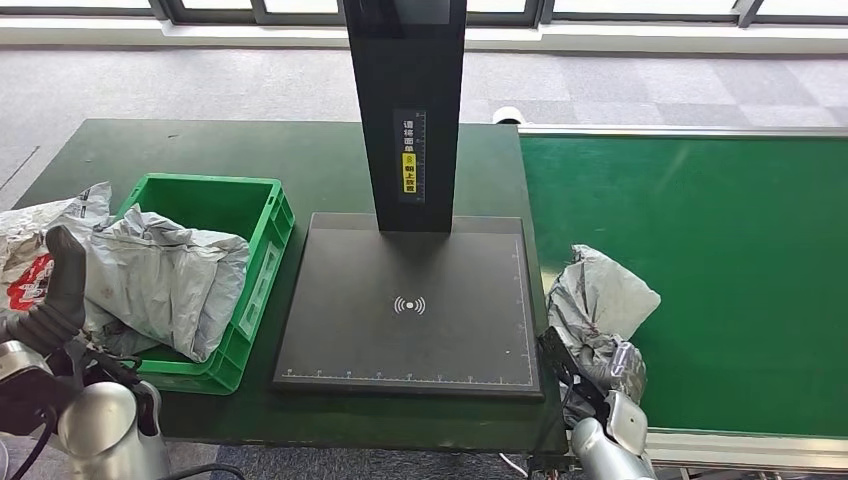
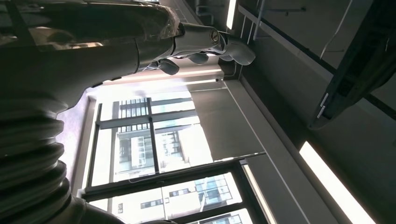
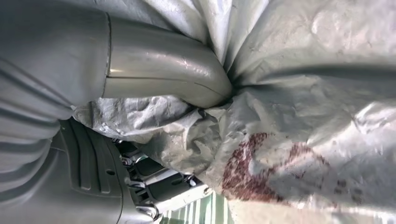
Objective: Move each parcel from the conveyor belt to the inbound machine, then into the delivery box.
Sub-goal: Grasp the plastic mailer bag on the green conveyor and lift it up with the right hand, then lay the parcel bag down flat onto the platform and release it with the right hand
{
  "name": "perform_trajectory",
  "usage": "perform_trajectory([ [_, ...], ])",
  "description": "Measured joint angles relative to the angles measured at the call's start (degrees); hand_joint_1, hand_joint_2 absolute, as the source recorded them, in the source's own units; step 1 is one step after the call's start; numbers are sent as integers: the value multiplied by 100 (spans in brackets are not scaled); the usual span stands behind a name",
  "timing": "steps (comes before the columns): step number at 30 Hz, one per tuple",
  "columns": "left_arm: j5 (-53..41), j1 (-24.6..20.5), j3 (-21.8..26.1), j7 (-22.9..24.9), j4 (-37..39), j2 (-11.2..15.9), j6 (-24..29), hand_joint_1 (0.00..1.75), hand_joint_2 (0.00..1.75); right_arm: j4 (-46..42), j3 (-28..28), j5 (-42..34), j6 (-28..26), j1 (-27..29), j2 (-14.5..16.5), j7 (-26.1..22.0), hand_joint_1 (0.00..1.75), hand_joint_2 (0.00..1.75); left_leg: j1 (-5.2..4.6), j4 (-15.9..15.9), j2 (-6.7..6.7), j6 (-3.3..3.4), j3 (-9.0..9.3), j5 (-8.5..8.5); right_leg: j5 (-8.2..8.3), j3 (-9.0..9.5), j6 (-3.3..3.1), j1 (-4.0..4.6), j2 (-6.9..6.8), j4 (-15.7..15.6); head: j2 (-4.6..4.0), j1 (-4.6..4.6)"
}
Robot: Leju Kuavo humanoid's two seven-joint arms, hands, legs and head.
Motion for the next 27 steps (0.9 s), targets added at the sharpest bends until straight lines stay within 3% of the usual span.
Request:
perform_trajectory([
  [3,-19,23,0,0,-71,0,0,0,175,-489,0,-513,-414,228,116,-968,175,175,0,0,-1,0,-5,0,0,-4,0,0,-1,0,0,0],
  [7,-62,77,0,0,-155,0,0,0,175,-2004,0,-1282,-577,773,506,-2558,175,175,0,-2,-1,-2,-9,-2,-2,-13,-2,1,0,0,0,0],
  [9,-100,86,0,0,-162,-1,0,0,175,-2719,21,-1648,-589,992,664,-2990,175,175,0,-2,-3,-2,-10,-2,-4,-14,-3,2,-3,0,0,0],
  [14,-148,90,-4,0,-158,-4,0,0,175,-3321,92,-1921,-591,1164,767,-3208,175,175,1,-2,-5,-2,-11,-2,-6,-14,-4,2,-5,0,0,0],
  [19,-573,94,-275,0,36,-17,-2,0,175,-5774,1156,-1977,-587,1976,994,-3540,175,175,-1,-1,5,0,-10,-8,-6,-15,-4,-2,4,0,0,-2],
  [24,-803,91,-493,0,362,-17,-7,0,175,-6225,1810,-1906,-585,2096,994,-3714,175,175,0,-1,5,-1,-8,-7,-4,-13,-4,-2,5,0,0,-2],
  [27,-887,82,-609,0,555,-15,-7,0,175,-6046,2193,-1448,-578,2037,993,-3431,175,175,1,-2,6,-1,-7,-7,-4,-13,-4,0,7,0,0,-2],
])
